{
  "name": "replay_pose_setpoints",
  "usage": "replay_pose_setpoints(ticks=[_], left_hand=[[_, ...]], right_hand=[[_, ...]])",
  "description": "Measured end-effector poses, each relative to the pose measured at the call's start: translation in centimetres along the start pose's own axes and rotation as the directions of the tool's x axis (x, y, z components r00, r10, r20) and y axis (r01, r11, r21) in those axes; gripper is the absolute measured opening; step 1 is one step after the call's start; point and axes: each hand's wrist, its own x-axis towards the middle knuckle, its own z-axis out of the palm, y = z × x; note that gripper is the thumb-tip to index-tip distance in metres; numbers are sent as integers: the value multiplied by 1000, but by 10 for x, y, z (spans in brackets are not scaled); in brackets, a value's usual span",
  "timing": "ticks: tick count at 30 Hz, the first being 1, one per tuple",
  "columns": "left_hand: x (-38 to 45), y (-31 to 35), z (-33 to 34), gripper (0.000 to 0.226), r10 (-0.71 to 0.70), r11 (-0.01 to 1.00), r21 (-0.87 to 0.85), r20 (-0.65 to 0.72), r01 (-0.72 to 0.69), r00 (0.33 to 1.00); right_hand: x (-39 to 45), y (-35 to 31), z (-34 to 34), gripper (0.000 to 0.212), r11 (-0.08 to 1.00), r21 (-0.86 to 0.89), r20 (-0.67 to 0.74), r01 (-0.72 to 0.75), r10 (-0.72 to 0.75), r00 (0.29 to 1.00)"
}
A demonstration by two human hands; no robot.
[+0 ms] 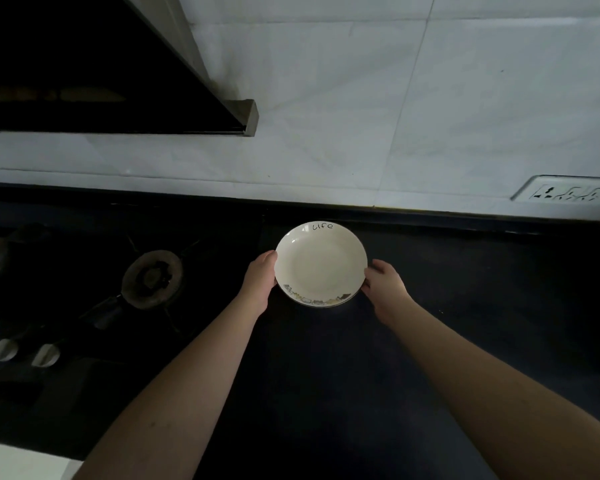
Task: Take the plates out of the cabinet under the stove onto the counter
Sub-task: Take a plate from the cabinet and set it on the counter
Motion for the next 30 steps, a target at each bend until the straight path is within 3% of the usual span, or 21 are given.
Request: replay_pose_setpoints(ticks=[4,7,9,16,21,24,27,30], left_hand=[[12,3,-1,38,3,994,-111,-19,-5,1000],[14,4,-2,26,0,988,-156,-24,-4,1000],[16,2,-3,46,0,988,-154,-31,-5,1000],[17,0,-6,54,53,987,-150,4,-52,999],[9,-5,-18,57,165,986,21,40,-166,985],[-6,-6,-29,58,206,943,248,96,-224,974],[-26,-7,-39,58,237,809,508,179,-295,955],[-54,-5,-47,58,326,571,696,295,-436,898]], right_hand=[[1,-8,6,70,998,65,28,-2,0,1000],[0,-11,8,69,997,73,56,1,-5,998],[1,-13,8,70,998,61,82,4,-9,997],[3,-17,8,69,999,37,170,3,-9,985],[-7,-27,-4,55,992,-115,204,60,-35,978],[-23,-32,-12,47,967,-231,211,110,-60,976],[-45,-34,-17,41,935,-323,224,143,-71,972],[-73,-29,-17,51,825,-529,210,199,-101,973]])
